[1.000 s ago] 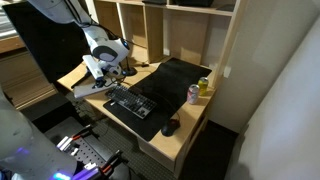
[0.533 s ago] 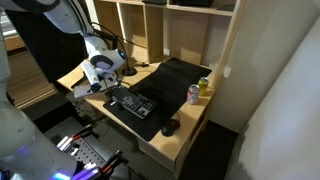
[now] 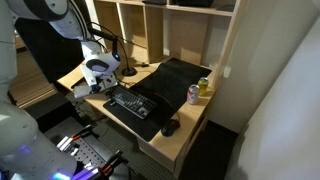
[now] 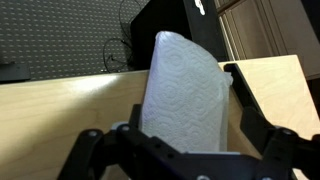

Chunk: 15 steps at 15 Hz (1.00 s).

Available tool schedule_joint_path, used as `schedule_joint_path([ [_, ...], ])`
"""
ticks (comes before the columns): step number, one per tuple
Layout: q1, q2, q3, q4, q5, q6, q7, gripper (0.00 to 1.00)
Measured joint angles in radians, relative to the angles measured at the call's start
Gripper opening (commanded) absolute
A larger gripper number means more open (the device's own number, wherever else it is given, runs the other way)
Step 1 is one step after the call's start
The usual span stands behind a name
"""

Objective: Move the paper away from the computer

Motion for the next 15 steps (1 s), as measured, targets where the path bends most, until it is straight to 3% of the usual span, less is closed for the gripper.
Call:
schedule_joint_path([
  [2, 0.004, 0.004, 0.000, 0.003, 0.000, 0.034, 0.021, 0.96],
  [3, 0.005, 0.004, 0.000, 0.003, 0.000, 0.048, 0.030, 0.74],
  [5, 0.008, 0.004, 0.000, 0.004, -0.003, 0.071, 0.051, 0.69],
  [13, 0.031, 0.004, -0.018, 0.003, -0.142, 0.130, 0.218, 0.13],
  [15, 0.036, 0.004, -0.022, 0.003, -0.191, 0.133, 0.269, 0.03],
])
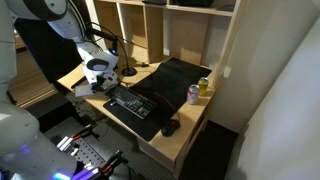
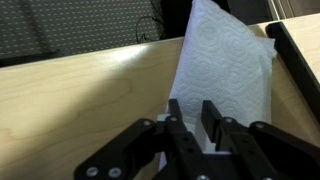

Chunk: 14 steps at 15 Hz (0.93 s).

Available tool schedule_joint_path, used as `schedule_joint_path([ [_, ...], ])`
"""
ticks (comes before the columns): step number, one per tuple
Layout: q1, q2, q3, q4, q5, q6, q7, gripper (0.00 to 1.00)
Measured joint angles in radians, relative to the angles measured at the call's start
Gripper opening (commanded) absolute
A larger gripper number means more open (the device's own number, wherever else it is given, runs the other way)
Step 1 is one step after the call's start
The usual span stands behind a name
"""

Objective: Move the paper away from the computer

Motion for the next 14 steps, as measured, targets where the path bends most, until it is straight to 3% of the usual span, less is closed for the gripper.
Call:
schedule_joint_path([
  [1, 0.001, 0.000, -0.001, 0.000, -0.024, 0.000, 0.027, 0.43],
  [3, 0.003, 0.000, -0.003, 0.000, -0.066, 0.001, 0.075, 0.39],
  [7, 0.003, -0.002, 0.000, 0.004, -0.112, -0.009, 0.133, 0.65],
  [11, -0.008, -0.001, 0.018, 0.008, -0.113, -0.078, 0.107, 0.93],
  [14, -0.022, -0.001, 0.028, 0.015, -0.111, -0.184, 0.076, 1.00],
])
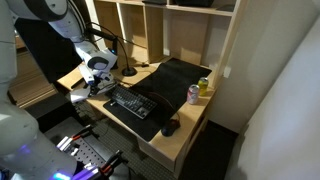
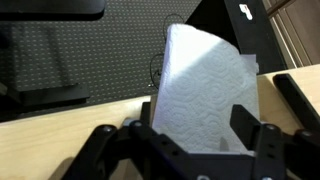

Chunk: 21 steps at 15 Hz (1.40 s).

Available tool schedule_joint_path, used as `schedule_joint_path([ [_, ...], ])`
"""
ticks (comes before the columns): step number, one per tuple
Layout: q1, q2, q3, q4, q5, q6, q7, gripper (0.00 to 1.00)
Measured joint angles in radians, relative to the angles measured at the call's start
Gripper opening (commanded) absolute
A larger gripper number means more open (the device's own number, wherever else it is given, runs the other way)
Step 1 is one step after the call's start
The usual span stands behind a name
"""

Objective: Move the paper away from the computer

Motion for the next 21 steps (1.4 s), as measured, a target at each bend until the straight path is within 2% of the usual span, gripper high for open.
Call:
schedule_joint_path([
  [5, -0.010, 0.000, 0.000, 0.012, 0.001, -0.096, -0.013, 1.00],
  [10, -0.005, 0.000, -0.018, 0.013, -0.018, -0.092, 0.019, 1.00],
  [13, 0.000, 0.001, -0.029, 0.013, -0.030, -0.032, 0.034, 1.00],
  [16, 0.004, 0.001, -0.029, 0.013, -0.034, 0.080, 0.034, 1.00],
  [21, 0.021, 0.004, -0.031, 0.008, -0.115, 0.259, 0.044, 1.00],
])
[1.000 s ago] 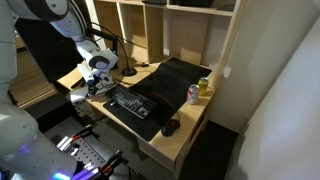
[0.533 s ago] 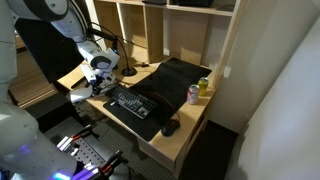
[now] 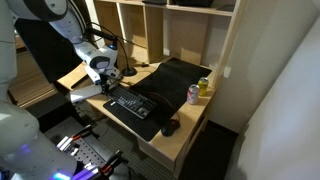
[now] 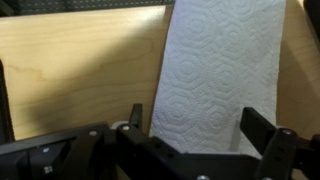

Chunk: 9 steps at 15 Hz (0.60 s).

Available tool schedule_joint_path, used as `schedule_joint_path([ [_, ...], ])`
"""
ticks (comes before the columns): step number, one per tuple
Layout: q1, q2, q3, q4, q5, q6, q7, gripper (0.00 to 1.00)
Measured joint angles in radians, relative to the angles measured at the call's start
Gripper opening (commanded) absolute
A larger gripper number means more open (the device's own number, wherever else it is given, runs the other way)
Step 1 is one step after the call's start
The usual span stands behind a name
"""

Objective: Move the paper away from the computer

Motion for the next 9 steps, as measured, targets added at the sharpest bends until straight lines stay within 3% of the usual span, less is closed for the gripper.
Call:
schedule_joint_path([
  [1, 0.001, 0.000, 0.001, 0.000, -0.013, 0.013, 0.006, 0.75],
  [2, 0.002, 0.000, 0.003, -0.001, -0.023, 0.025, 0.009, 0.73],
  [9, -0.007, -0.010, 0.005, -0.002, -0.057, 0.042, 0.011, 0.23],
])
